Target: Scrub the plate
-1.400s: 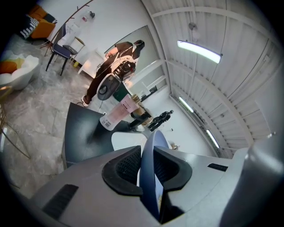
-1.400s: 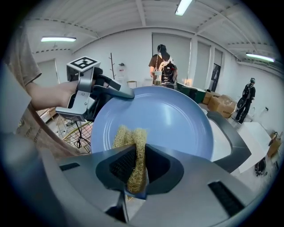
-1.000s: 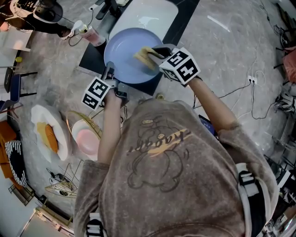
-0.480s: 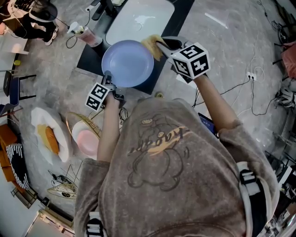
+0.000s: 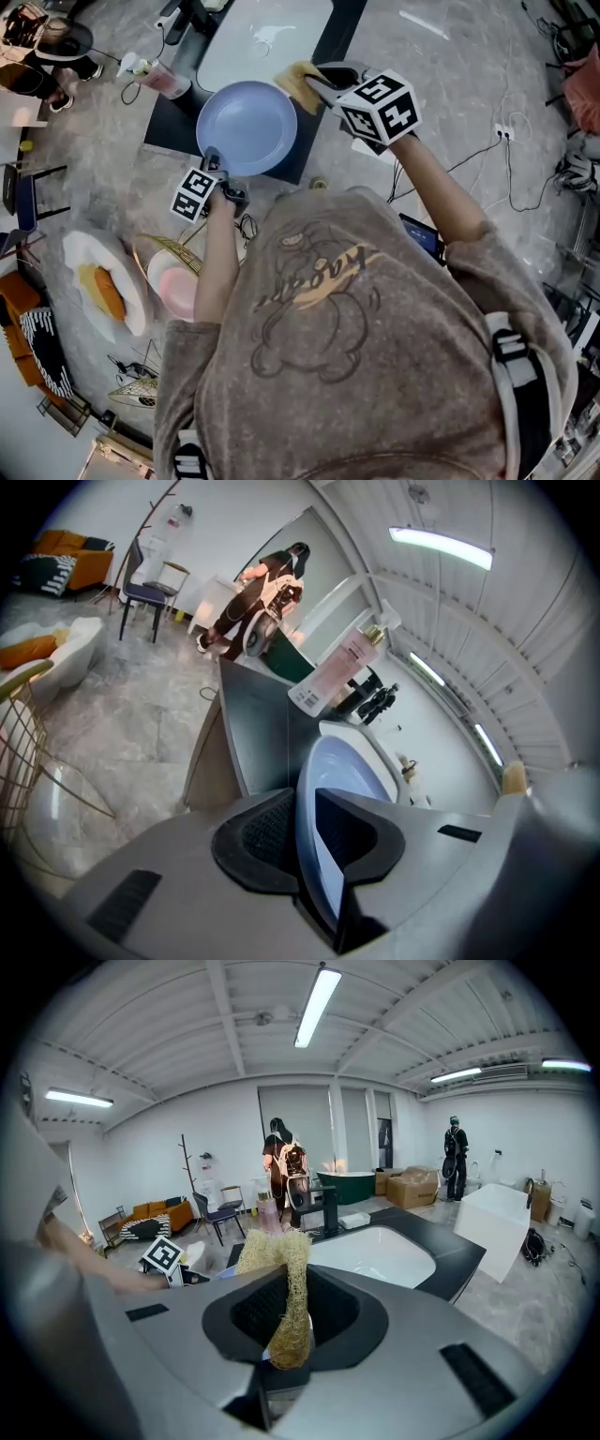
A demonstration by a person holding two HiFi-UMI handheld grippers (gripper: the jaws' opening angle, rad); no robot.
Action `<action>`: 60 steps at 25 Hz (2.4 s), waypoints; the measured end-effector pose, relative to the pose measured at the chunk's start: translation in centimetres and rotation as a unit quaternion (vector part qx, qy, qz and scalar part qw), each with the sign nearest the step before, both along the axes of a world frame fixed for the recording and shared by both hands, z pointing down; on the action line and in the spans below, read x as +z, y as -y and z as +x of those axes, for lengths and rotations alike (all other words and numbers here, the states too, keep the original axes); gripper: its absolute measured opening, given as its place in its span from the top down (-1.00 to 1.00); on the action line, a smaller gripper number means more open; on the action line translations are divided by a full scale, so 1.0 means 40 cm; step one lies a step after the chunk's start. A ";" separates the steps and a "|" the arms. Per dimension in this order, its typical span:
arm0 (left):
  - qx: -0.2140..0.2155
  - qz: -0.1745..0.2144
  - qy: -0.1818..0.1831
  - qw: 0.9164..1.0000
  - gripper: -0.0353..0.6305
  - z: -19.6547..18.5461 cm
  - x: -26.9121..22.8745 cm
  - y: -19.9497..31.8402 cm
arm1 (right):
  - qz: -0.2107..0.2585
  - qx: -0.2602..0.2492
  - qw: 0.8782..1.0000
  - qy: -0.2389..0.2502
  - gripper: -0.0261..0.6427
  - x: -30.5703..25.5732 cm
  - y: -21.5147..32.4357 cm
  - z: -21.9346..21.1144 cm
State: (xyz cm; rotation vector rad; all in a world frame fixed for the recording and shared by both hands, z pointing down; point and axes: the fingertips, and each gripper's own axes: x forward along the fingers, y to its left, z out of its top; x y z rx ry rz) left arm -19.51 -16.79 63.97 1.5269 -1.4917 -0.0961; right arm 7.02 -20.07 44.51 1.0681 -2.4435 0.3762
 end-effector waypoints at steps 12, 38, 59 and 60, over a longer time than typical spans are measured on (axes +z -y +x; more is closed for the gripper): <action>0.075 0.013 0.150 0.986 0.26 -0.009 -0.075 0.028 | -0.008 0.001 1.000 0.002 0.77 -0.012 -0.036 0.030; 0.171 0.295 0.230 0.912 0.84 0.142 -0.574 0.010 | 0.138 0.084 0.980 0.117 0.77 -0.083 -0.071 0.002; 0.177 0.274 0.233 0.916 0.84 0.147 -0.488 -0.045 | 0.107 0.086 0.983 0.122 0.78 0.009 -0.105 -0.016; 0.178 0.273 0.232 0.916 0.84 0.148 -0.489 -0.046 | 0.106 0.086 0.983 0.123 0.78 0.009 -0.106 -0.016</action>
